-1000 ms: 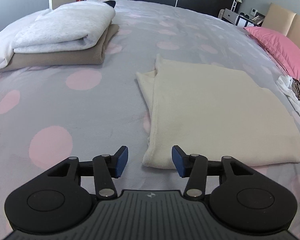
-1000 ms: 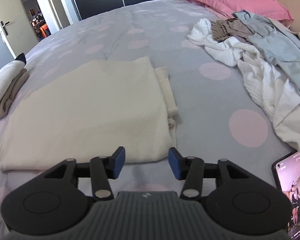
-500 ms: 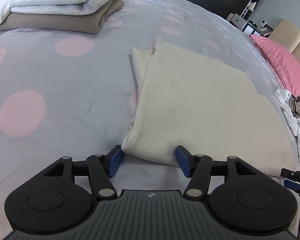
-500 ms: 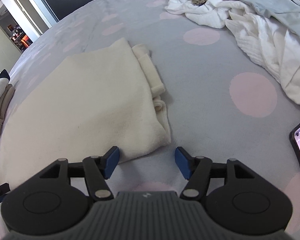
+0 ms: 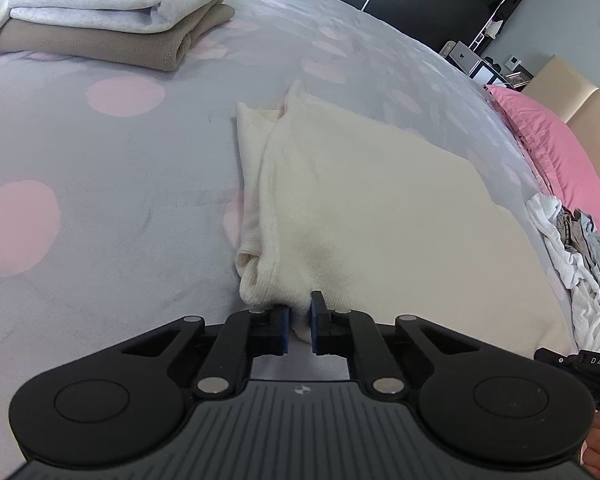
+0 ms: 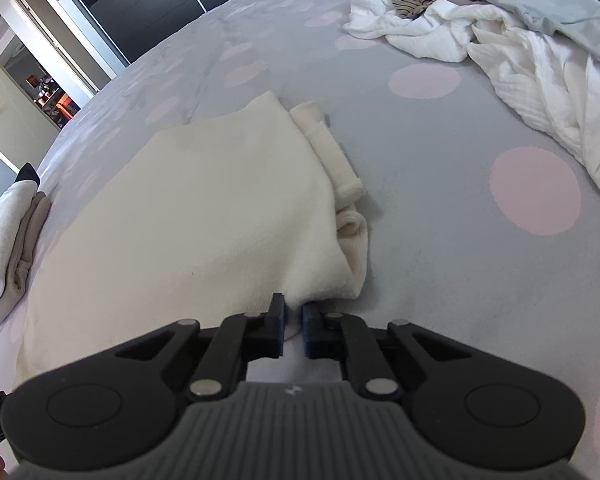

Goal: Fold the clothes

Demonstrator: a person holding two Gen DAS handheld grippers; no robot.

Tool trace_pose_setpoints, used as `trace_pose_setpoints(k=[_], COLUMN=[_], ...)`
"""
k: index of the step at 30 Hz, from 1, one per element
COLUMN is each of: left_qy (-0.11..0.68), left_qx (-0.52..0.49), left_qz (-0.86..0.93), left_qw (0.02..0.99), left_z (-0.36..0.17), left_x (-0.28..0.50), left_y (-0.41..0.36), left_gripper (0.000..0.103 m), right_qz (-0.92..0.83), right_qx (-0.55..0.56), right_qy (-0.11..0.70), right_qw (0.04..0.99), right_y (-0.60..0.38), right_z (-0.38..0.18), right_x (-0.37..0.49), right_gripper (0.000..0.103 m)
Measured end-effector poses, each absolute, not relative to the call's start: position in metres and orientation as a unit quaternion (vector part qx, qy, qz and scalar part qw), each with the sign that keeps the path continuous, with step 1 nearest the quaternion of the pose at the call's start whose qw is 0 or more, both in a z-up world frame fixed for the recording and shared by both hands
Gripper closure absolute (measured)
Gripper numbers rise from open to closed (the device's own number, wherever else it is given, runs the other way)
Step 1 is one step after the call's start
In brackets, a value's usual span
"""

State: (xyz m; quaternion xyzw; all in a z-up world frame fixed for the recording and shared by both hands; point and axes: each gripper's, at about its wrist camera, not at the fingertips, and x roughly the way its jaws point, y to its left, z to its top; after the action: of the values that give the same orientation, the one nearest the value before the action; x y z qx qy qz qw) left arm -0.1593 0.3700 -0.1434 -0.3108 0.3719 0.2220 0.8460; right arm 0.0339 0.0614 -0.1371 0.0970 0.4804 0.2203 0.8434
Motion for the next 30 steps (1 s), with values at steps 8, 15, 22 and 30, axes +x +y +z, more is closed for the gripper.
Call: trace_pose_setpoints(k=[8,15,22,30], left_qy=[0.382,0.4,0.424,0.457], left_qx=[-0.294,-0.266,-0.221,-0.199], left_qz=[0.226,0.22,0.21,0.203], left_qw=[0.846,0.849,0.853,0.843], left_z=[-0.117,-0.092,-0.071,-0.06], left_x=[-0.16,-0.169,-0.198,-0.241], left_y=[0.368,0.363,0.341,0.326], left_gripper=[0.097,0.097,0.097,0.097], right_qz=[0.203,0.214,0.231,0.28], right_qx=[0.083,0.044,-0.039,-0.117], right_qy=[0.477,0.49,0.495,0.511], right_qw=[0.851,0.844,0.837,0.804], right_y=[0.064,0.059,0.058,0.047], right_z=[-0.111,-0.095,-0.084,-0.076], right_x=[0.033,0.015,-0.025,-0.072], right_gripper=[0.096,0.096,0.096,0.096])
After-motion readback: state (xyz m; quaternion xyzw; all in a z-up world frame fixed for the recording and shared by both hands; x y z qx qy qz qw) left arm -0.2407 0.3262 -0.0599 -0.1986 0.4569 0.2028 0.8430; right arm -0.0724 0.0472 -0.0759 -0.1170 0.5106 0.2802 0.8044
